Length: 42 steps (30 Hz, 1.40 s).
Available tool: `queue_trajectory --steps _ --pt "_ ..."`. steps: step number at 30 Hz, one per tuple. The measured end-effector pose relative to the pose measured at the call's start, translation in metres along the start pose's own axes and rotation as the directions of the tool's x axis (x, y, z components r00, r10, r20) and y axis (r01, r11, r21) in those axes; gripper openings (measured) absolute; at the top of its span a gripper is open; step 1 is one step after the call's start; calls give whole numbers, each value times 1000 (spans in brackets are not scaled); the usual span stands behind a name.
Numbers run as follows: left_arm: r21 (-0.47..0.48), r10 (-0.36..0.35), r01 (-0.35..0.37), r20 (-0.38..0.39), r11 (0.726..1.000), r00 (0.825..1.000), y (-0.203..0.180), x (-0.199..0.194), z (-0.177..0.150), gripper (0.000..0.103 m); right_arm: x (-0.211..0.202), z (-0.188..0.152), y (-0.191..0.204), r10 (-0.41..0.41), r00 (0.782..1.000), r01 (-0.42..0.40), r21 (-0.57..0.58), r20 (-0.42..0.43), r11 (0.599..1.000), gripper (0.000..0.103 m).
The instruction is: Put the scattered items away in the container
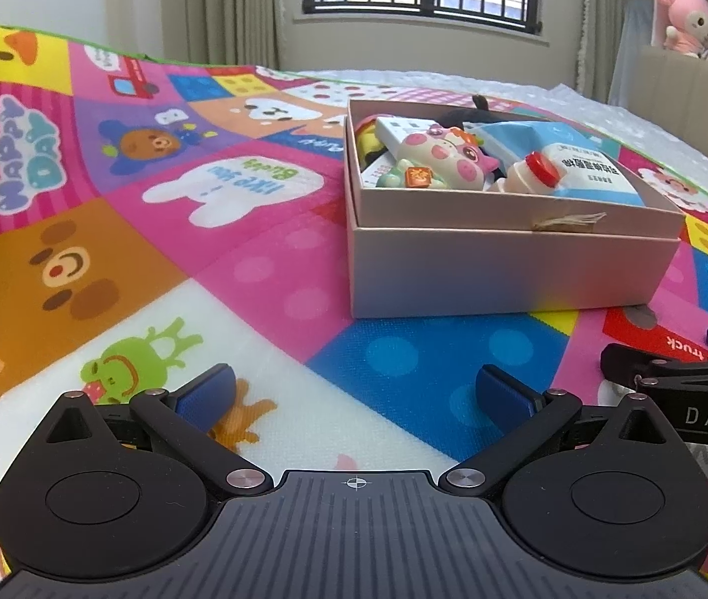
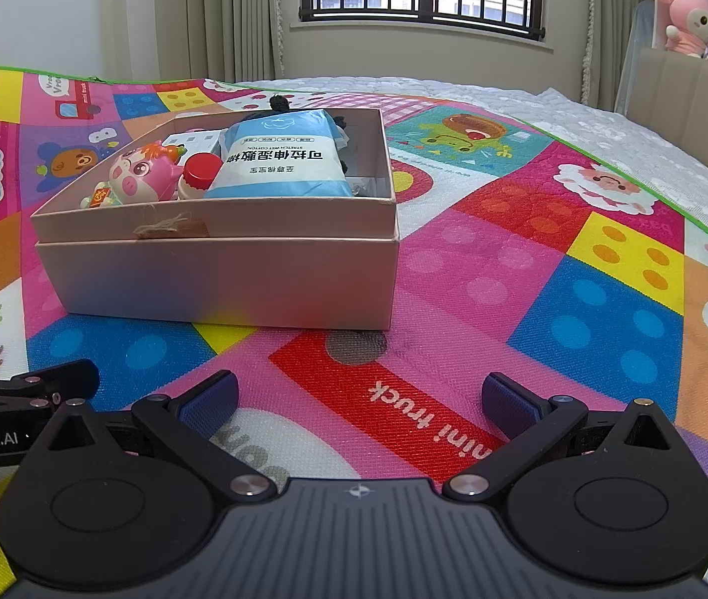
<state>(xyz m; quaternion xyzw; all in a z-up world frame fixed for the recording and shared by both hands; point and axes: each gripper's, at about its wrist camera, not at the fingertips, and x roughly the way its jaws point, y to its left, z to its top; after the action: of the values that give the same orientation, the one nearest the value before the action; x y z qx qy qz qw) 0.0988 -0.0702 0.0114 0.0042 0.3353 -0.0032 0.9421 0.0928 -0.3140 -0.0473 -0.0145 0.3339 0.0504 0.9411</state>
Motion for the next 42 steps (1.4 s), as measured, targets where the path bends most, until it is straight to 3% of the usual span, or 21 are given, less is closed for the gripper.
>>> queue_trajectory --steps 42 --pt "-23 -21 21 13 1000 1000 4 0 -1 103 0 0 0 0 1000 0 0 0 1000 103"
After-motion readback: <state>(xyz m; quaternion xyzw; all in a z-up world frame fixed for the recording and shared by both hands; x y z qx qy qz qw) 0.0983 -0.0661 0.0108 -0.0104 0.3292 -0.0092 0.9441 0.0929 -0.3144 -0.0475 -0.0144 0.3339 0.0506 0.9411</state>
